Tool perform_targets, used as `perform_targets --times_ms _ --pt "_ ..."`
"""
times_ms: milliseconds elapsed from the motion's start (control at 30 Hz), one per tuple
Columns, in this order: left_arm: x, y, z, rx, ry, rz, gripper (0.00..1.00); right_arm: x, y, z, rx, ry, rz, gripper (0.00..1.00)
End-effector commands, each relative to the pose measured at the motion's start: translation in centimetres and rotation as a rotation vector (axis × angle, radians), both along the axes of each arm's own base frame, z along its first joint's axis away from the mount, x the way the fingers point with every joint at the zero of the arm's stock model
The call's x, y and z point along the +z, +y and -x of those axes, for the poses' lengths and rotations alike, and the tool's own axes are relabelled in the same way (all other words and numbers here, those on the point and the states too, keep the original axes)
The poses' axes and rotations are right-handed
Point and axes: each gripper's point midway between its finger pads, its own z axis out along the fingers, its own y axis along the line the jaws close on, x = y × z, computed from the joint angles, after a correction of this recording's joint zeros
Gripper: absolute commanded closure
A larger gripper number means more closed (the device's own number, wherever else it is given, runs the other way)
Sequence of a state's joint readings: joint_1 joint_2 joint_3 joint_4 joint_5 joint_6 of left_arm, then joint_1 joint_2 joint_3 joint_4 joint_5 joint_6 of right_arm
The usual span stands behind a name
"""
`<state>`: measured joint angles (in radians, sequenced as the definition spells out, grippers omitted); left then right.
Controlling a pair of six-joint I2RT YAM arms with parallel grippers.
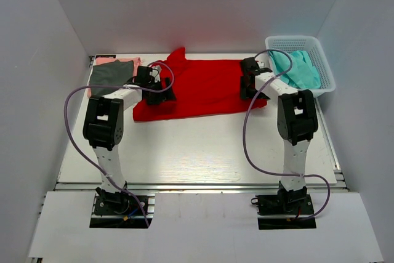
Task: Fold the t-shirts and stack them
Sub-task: Fold the tshirt
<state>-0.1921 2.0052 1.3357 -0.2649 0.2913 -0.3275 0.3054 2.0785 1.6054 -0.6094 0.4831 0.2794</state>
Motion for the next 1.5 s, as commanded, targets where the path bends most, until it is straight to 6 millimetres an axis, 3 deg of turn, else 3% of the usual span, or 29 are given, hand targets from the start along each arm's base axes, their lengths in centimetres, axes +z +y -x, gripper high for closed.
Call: perform_targets --times_ms 0,67,233,467,700,800,833,867,967,1067,1167,1300,1367,1467 --pt "-2.0 1.4 2.7 0.027 0.116 -0.036 0.00 -0.7 -3.3 0.0 -0.132 -0.011 0.133 0.10" --pt "-3.8 2.7 4.4 0.054 0.177 -0.073 0.00 -1.0 -3.8 0.2 -0.146 0.001 0.145 0.10" --pt "-5.7 7.0 7.2 0.171 0.247 -0.254 0.00 -1.1 -5.5 1.2 -0.210 0.016 0.176 0.10" --pt "-6.0 10.4 7.9 0.248 0.269 -0.363 0.00 -0.3 -8.1 4.8 -0.291 0.020 0.216 0.10" --pt "-5.1 11.0 7.0 0.186 0.196 -0.393 0.00 -0.6 -10.4 7.0 -0.316 0.056 0.233 0.10" --pt "-4.8 10.7 6.7 0.168 0.185 -0.381 0.00 0.2 -10.6 7.8 -0.292 0.061 0.213 0.10" --pt "-4.9 10.7 6.5 0.160 0.184 -0.386 0.00 -0.5 -10.4 8.4 -0.270 0.078 0.183 0.10" --pt "-4.9 10.2 6.3 0.147 0.178 -0.361 0.00 1.3 -10.3 8.1 -0.240 0.033 0.159 0.10" --pt "-4.9 10.0 6.1 0.119 0.173 -0.355 0.00 1.8 -8.9 7.9 -0.141 -0.014 0.037 0.10" --pt "-4.8 10.0 5.8 0.111 0.160 -0.359 0.00 3.6 -8.2 6.8 -0.069 -0.116 -0.034 0.10" --pt "-4.0 10.0 5.6 0.104 0.136 -0.361 0.00 4.3 -8.5 6.3 -0.038 -0.144 -0.035 0.10" --pt "-3.8 9.7 5.6 0.076 0.123 -0.353 0.00 4.8 -10.9 6.0 -0.072 -0.149 0.053 0.10" --pt "-3.8 9.6 5.7 0.061 0.121 -0.347 0.00 5.2 -10.9 5.9 -0.044 -0.151 0.058 0.10" --pt "-4.2 9.2 5.8 0.049 0.133 -0.332 0.00 5.6 -9.2 5.4 0.060 -0.175 -0.009 0.10"
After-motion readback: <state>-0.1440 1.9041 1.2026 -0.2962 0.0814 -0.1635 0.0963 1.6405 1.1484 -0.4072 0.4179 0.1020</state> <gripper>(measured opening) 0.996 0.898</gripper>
